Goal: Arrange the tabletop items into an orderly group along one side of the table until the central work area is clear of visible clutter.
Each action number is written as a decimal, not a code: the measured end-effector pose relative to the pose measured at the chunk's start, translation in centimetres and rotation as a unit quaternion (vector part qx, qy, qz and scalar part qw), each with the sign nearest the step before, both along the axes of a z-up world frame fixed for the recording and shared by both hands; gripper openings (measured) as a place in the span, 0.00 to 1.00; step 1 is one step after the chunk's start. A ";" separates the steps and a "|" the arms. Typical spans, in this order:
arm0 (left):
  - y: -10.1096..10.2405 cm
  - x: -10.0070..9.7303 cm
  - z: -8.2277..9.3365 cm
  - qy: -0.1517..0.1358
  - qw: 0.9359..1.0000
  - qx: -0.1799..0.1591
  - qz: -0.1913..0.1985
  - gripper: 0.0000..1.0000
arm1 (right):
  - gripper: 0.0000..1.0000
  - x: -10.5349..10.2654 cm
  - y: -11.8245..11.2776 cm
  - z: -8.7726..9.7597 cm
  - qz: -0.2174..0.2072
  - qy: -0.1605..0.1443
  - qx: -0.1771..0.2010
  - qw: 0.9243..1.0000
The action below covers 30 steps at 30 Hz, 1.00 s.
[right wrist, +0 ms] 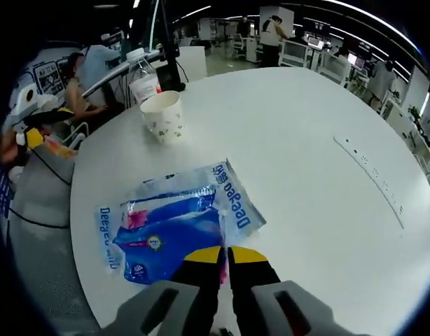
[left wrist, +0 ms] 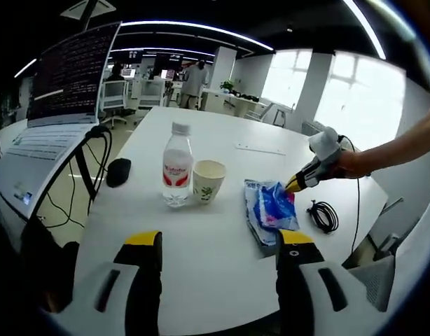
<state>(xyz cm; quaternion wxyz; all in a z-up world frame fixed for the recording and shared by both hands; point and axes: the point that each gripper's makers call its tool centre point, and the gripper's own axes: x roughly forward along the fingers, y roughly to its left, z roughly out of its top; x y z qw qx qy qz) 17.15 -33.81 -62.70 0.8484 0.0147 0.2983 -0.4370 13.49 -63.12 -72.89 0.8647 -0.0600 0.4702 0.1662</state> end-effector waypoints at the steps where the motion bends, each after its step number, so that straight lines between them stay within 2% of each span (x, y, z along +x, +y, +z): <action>1: 0.0 0.0 0.0 0.000 1.000 0.000 0.000 0.66 | 0.00 -0.1 0.1 0.0 -0.002 0.000 0.001 1.000; 12: 0.1 0.1 0.0 -0.002 1.000 -0.002 -0.003 0.66 | 0.02 -4.3 0.6 -0.4 -0.043 0.013 0.025 0.999; 21: -0.2 -0.5 0.2 -0.004 1.000 -0.004 -0.012 0.66 | 0.03 -6.9 1.9 -0.8 -0.048 0.015 0.029 0.998; 26: -0.3 -0.7 0.3 -0.007 1.000 -0.002 -0.021 0.67 | 0.03 -7.3 2.6 -0.5 -0.050 0.015 0.030 0.998; 30: -0.2 -0.4 0.5 -0.009 1.000 -0.001 -0.027 0.67 | 0.05 -6.6 1.6 0.3 -0.066 0.004 0.031 0.997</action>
